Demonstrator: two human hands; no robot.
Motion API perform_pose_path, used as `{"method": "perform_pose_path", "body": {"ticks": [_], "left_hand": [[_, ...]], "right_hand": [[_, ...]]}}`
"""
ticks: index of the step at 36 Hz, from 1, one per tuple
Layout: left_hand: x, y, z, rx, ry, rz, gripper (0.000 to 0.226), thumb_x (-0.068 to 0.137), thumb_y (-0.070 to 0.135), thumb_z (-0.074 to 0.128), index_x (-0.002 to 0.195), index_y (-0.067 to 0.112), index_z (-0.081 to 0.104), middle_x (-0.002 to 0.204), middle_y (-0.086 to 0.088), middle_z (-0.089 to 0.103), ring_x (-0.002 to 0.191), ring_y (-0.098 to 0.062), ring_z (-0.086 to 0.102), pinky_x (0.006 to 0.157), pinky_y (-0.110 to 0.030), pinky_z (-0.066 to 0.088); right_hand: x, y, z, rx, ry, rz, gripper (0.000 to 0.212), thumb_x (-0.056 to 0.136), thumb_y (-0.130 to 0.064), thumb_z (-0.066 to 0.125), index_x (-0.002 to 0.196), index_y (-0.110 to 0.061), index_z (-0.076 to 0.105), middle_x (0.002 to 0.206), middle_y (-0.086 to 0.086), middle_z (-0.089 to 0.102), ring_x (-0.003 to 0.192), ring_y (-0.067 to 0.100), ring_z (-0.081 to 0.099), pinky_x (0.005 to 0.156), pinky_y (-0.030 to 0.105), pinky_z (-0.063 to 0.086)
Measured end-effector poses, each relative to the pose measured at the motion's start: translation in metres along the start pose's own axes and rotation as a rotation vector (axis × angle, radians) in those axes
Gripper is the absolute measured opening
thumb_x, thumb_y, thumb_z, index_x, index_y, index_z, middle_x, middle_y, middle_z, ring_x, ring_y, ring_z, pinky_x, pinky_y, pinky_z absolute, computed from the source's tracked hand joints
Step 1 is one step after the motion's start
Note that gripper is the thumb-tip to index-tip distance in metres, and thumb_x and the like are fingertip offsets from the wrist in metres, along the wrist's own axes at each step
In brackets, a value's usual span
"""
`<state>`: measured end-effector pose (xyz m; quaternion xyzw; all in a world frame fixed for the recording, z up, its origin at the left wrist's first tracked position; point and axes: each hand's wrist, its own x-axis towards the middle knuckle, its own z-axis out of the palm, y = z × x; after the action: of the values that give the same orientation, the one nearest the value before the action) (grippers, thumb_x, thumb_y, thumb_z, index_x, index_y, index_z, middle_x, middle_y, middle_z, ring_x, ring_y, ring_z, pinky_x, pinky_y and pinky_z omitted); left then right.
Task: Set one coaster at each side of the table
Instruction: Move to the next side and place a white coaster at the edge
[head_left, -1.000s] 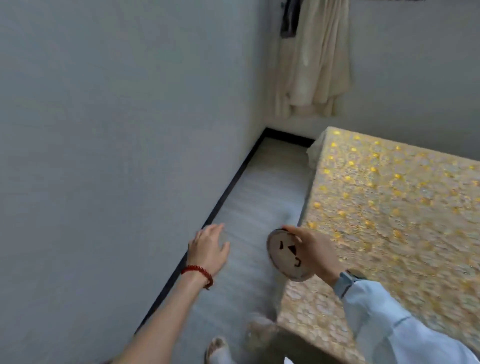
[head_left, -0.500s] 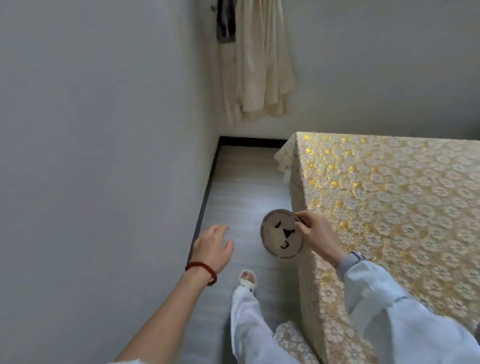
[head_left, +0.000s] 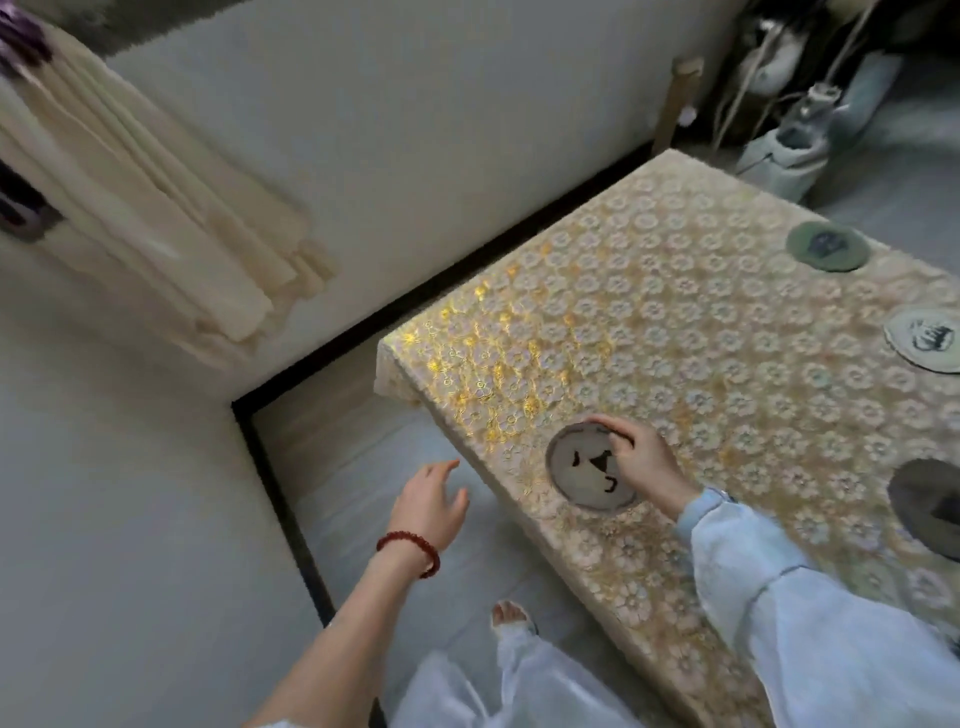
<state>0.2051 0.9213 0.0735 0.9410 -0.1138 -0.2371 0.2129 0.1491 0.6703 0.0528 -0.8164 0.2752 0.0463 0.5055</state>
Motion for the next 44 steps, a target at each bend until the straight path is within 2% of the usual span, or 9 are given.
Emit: {"method": "perform_pose_path", "body": {"ticks": [7,11,17,20,23,26,30,34,44], "left_hand": [[0.068,0.039,0.022,0.115,-0.264,0.171,0.042,0.091,0.023,0.048,0.131,0.015,0.041,0.136,-0.009,0.047,0.120,-0.021,0.048,0.103,-0.034,0.037],[0.094,0.060,0.039,0.167,-0.374,0.265,0.041,0.091,0.021,0.050,0.130,0.013,0.043,0.133,-0.009,0.053,0.118,-0.021,0.051,0.102,-0.034,0.041],[0.134,0.076,0.058,0.297,-0.491,0.417,0.042,0.091,0.021,0.048,0.131,0.016,0.041,0.133,-0.010,0.048,0.115,-0.023,0.050,0.101,-0.037,0.043],[0.147,0.076,0.065,0.366,-0.515,0.511,0.043,0.089,0.024,0.050,0.131,0.018,0.041,0.133,-0.008,0.046,0.118,-0.023,0.044,0.102,-0.036,0.040],[0.156,0.070,0.068,0.402,-0.532,0.596,0.045,0.088,0.028,0.052,0.132,0.022,0.041,0.136,-0.006,0.042,0.122,-0.024,0.036,0.103,-0.037,0.034],[0.162,0.066,0.069,0.381,-0.540,0.643,0.041,0.089,0.029,0.050,0.129,0.025,0.044,0.133,-0.008,0.043,0.117,-0.025,0.037,0.097,-0.036,0.036],[0.170,0.066,0.072,0.409,-0.523,0.720,0.040,0.086,0.033,0.052,0.125,0.029,0.047,0.127,-0.009,0.045,0.113,-0.026,0.038,0.097,-0.042,0.036],[0.169,0.060,0.080,0.588,-0.527,0.800,0.059,0.078,0.035,0.057,0.130,0.038,0.030,0.140,-0.007,0.030,0.126,-0.030,0.026,0.104,-0.051,0.030],[0.160,0.033,0.082,0.597,-0.551,0.823,0.086,0.077,0.048,0.060,0.142,0.034,0.006,0.155,-0.006,-0.001,0.141,-0.030,-0.006,0.112,-0.056,0.000]], "right_hand": [[0.019,0.016,-0.001,0.022,-0.024,0.126,0.038,0.092,-0.005,0.038,0.125,-0.016,0.052,0.135,0.017,0.047,0.072,0.026,0.058,0.062,0.034,0.050],[0.024,0.028,0.006,0.090,0.012,0.285,0.033,0.092,-0.006,0.041,0.124,-0.010,0.047,0.131,0.013,0.051,0.109,0.027,0.055,0.095,0.041,0.048],[0.037,0.031,0.013,0.114,0.217,0.370,0.040,0.091,-0.006,0.042,0.130,-0.017,0.043,0.131,0.009,0.052,0.083,0.017,0.059,0.078,0.037,0.052],[0.032,0.041,0.014,0.079,0.389,0.423,0.045,0.089,-0.001,0.042,0.131,-0.018,0.042,0.127,0.009,0.054,0.062,-0.004,0.035,0.060,0.021,0.041],[0.009,0.047,0.020,0.053,0.490,0.555,0.043,0.089,0.000,0.042,0.130,-0.012,0.043,0.129,0.012,0.053,0.093,0.013,0.057,0.078,0.032,0.053],[-0.015,0.047,0.038,0.085,0.483,0.698,0.047,0.087,0.001,0.044,0.133,-0.011,0.038,0.137,0.016,0.044,0.124,0.027,0.043,0.104,0.044,0.041],[-0.027,0.036,0.061,0.270,0.484,0.731,0.054,0.085,0.004,0.048,0.135,-0.008,0.034,0.136,0.015,0.043,0.118,0.016,0.040,0.101,0.026,0.030],[-0.022,0.035,0.073,0.318,0.489,0.795,0.059,0.088,0.002,0.042,0.141,-0.015,0.022,0.145,0.015,0.028,0.131,0.030,0.033,0.109,0.047,0.035],[-0.021,0.032,0.085,0.227,0.539,0.803,0.054,0.086,0.003,0.045,0.136,-0.014,0.034,0.135,0.019,0.033,0.125,0.031,0.037,0.107,0.047,0.037]]}}
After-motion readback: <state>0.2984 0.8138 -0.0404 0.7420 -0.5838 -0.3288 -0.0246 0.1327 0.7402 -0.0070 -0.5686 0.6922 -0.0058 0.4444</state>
